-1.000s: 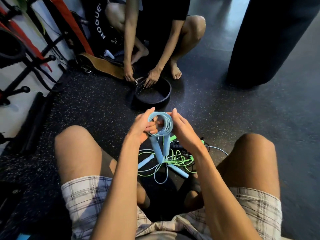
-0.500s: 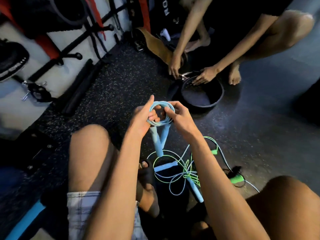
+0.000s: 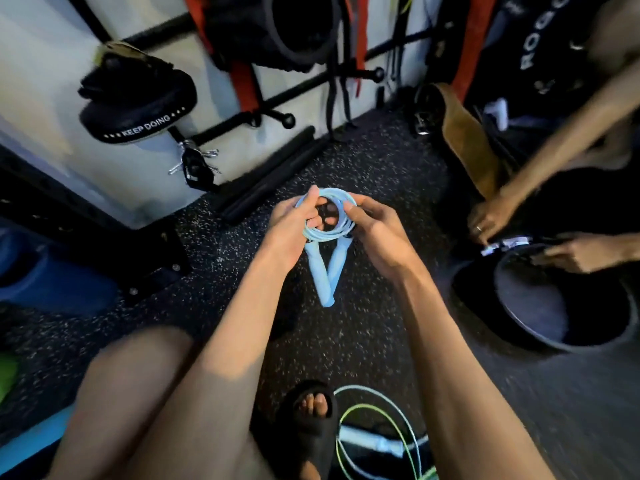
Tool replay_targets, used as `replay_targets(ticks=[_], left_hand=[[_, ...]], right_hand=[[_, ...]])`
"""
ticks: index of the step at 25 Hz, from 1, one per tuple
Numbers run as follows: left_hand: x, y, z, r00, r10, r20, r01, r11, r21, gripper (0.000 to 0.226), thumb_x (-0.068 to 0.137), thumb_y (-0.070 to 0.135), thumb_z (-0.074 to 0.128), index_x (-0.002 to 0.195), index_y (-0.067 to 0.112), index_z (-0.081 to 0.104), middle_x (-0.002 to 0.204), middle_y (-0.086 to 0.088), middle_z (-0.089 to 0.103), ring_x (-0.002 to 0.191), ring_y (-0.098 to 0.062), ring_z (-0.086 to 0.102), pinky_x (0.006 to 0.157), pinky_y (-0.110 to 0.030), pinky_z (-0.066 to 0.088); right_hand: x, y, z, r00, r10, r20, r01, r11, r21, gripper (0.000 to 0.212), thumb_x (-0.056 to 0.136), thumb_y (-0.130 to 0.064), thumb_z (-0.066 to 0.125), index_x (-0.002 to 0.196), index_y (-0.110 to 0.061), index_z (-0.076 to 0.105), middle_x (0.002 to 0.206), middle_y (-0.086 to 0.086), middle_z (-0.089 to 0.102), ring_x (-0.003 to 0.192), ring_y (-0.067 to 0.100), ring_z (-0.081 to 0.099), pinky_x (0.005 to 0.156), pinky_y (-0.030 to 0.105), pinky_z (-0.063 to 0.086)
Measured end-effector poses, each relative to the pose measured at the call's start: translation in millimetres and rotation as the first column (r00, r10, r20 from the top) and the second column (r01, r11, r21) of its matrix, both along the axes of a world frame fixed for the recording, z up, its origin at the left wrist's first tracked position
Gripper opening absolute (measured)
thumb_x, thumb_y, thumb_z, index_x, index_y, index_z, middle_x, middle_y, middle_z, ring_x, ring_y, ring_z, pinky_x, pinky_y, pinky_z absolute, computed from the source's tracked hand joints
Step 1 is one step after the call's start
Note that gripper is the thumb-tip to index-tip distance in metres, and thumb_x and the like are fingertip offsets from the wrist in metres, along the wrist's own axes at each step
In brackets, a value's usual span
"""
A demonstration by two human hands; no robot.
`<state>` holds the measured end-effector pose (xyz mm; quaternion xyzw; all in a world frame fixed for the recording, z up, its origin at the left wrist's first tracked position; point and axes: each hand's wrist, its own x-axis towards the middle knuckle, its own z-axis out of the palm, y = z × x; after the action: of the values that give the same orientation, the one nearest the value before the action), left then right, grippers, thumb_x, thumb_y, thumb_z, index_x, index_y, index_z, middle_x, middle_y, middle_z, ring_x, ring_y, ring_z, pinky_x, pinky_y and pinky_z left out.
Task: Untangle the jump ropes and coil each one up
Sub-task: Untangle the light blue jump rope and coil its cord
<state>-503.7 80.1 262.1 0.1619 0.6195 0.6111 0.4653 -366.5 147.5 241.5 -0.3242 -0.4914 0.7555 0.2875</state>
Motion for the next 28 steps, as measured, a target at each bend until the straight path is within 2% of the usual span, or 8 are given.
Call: replay_targets(ticks=[4, 8, 10, 14, 17, 21, 24, 28], left_hand=[[-41, 37, -20, 0.996, 0.069, -0.057, -0.065, 0.995, 0.072, 0.026, 0.099, 0.026, 0.055, 0.085, 0.006, 0.063, 0.048, 0.014, 0.044, 0.047, -0.002, 0.040, 0.056, -0.019, 0.037], [-81, 72, -37, 0.979, 0.121, -0.167, -0.099, 0.986, 0.132, 0.014, 0.101, 0.021, 0.051, 0.097, 0.011, 0.059, 0.060, 0.008, 0.055, 0.053, -0.001, 0.051, 0.063, -0.021, 0.044], [-105, 92, -46, 0.949, 0.163, -0.270, -0.128, 0.982, 0.141, 0.004, 0.102, 0.018, 0.049, 0.105, 0.018, 0.051, 0.070, 0.001, 0.051, 0.059, -0.007, 0.049, 0.066, -0.027, 0.045], [-146, 129, -55, 0.698, 0.085, -0.711, -0.094, 0.995, 0.027, 0.011, 0.103, 0.014, 0.039, 0.113, 0.016, 0.042, 0.091, 0.000, 0.053, 0.078, -0.014, 0.053, 0.078, -0.028, 0.044], [-160, 148, -60, 0.579, 0.096, -0.809, -0.077, 0.995, 0.063, 0.013, 0.103, 0.008, 0.035, 0.113, 0.007, 0.042, 0.090, 0.000, 0.052, 0.076, -0.010, 0.050, 0.064, -0.012, 0.037], [-191, 184, -68, 0.452, 0.129, -0.883, -0.086, 0.991, 0.101, 0.011, 0.099, 0.006, 0.041, 0.108, 0.007, 0.049, 0.107, -0.014, 0.055, 0.094, -0.019, 0.051, 0.068, -0.006, 0.032], [-206, 201, -82, 0.404, 0.126, -0.906, -0.123, 0.989, 0.083, 0.014, 0.094, 0.002, 0.050, 0.103, 0.007, 0.059, 0.104, -0.016, 0.058, 0.096, -0.025, 0.054, 0.071, -0.009, 0.030], [-220, 205, -97, 0.371, 0.195, -0.908, -0.188, 0.973, 0.132, 0.019, 0.089, -0.002, 0.057, 0.097, 0.009, 0.070, 0.099, -0.011, 0.056, 0.085, -0.017, 0.055, 0.070, 0.000, 0.033]], right_hand=[[-50, 42, -23, 0.998, 0.019, -0.066, -0.016, 0.999, 0.045, 0.024, 0.098, -0.010, 0.055, 0.116, -0.002, 0.068, 0.113, 0.019, 0.071, 0.111, 0.034, 0.066, 0.104, 0.046, 0.048], [-104, 78, -34, 0.987, -0.160, -0.031, 0.162, 0.981, 0.108, 0.015, 0.095, -0.001, 0.059, 0.108, 0.003, 0.063, 0.097, 0.018, 0.074, 0.080, 0.019, 0.074, 0.073, 0.024, 0.056], [-131, 95, -40, 0.957, -0.290, 0.032, 0.270, 0.922, 0.277, 0.012, 0.092, -0.002, 0.063, 0.103, 0.000, 0.061, 0.091, 0.010, 0.072, 0.075, 0.009, 0.071, 0.069, 0.021, 0.054], [-188, 119, -61, 0.873, -0.487, 0.004, 0.412, 0.742, 0.529, 0.009, 0.091, -0.008, 0.062, 0.089, -0.015, 0.056, 0.083, -0.004, 0.064, 0.079, 0.014, 0.066, 0.078, 0.039, 0.057], [-217, 132, -72, 0.829, -0.559, -0.013, 0.451, 0.654, 0.608, 0.013, 0.094, -0.007, 0.056, 0.088, -0.018, 0.054, 0.085, 0.001, 0.065, 0.075, 0.021, 0.067, 0.068, 0.043, 0.058], [-245, 158, -71, 0.757, -0.652, -0.027, 0.479, 0.528, 0.702, 0.008, 0.093, -0.004, 0.057, 0.090, -0.010, 0.058, 0.089, -0.001, 0.064, 0.081, 0.014, 0.062, 0.076, 0.034, 0.056], [-257, 169, -84, 0.731, -0.678, 0.071, 0.435, 0.544, 0.718, 0.006, 0.094, -0.008, 0.059, 0.091, -0.013, 0.059, 0.091, -0.002, 0.065, 0.082, 0.013, 0.061, 0.077, 0.035, 0.056], [-261, 170, -112, 0.758, -0.594, 0.268, 0.251, 0.646, 0.721, 0.013, 0.096, -0.006, 0.055, 0.100, -0.014, 0.064, 0.087, 0.003, 0.071, 0.076, 0.014, 0.064, 0.070, 0.031, 0.058]])
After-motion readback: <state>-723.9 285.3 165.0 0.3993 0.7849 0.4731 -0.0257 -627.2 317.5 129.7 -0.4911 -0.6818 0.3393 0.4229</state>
